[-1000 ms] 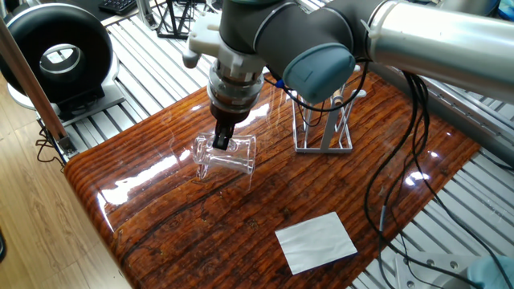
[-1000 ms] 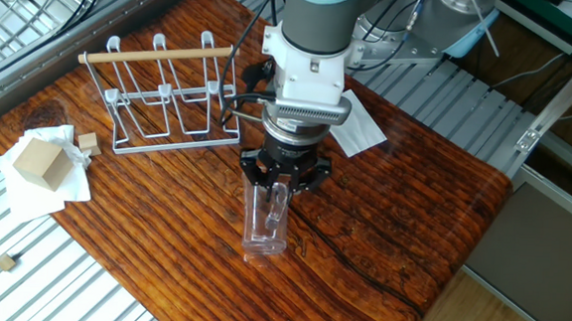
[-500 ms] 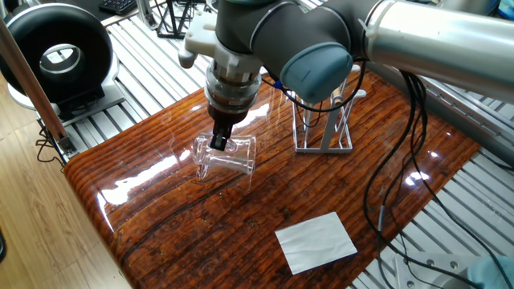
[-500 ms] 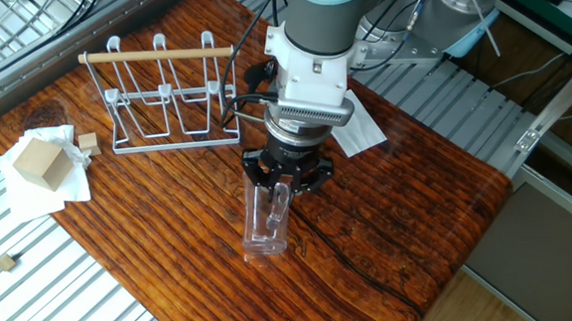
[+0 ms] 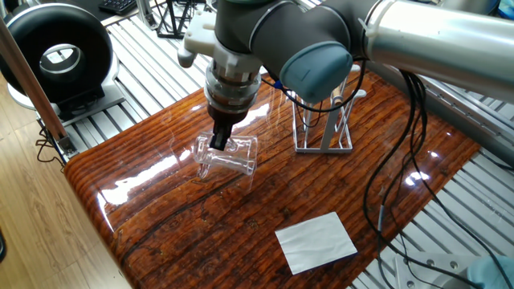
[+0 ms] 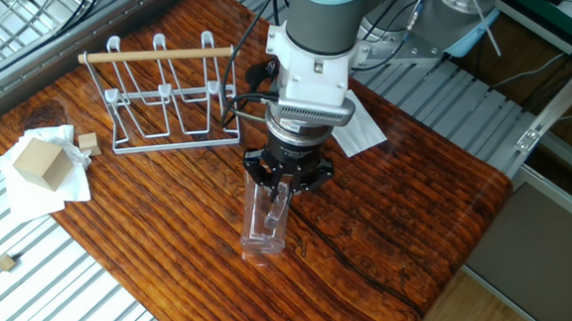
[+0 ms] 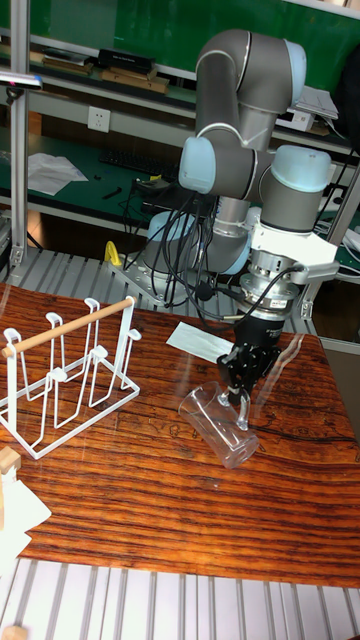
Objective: Put the cup on the cup rack
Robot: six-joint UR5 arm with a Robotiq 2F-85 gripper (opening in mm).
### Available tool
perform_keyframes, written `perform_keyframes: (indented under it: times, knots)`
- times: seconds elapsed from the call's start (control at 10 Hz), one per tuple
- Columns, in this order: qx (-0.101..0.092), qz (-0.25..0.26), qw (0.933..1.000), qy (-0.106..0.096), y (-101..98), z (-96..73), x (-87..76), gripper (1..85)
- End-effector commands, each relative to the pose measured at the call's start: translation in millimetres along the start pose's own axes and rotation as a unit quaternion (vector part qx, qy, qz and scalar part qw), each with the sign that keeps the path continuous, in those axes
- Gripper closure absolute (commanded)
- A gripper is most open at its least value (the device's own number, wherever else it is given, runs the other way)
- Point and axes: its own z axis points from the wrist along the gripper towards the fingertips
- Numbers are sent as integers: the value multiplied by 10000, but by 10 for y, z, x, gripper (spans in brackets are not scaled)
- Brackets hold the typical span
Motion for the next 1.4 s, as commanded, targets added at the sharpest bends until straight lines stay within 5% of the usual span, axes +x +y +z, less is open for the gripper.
perform_keyframes:
  times: [0.0,0.2,0.4,0.6,1.0,1.3]
  knots:
    - [-34,85,10000,-15,5,-11,-10,847]
    - [209,-168,9996,28,-116,-26,18,847]
    - [132,-116,9997,-167,-105,-81,-30,847]
    - [287,-163,9989,-318,-185,-139,-47,847]
    - [873,-495,9924,-714,-438,-291,-158,847]
    - [1461,-837,9837,-632,-695,-385,-102,847]
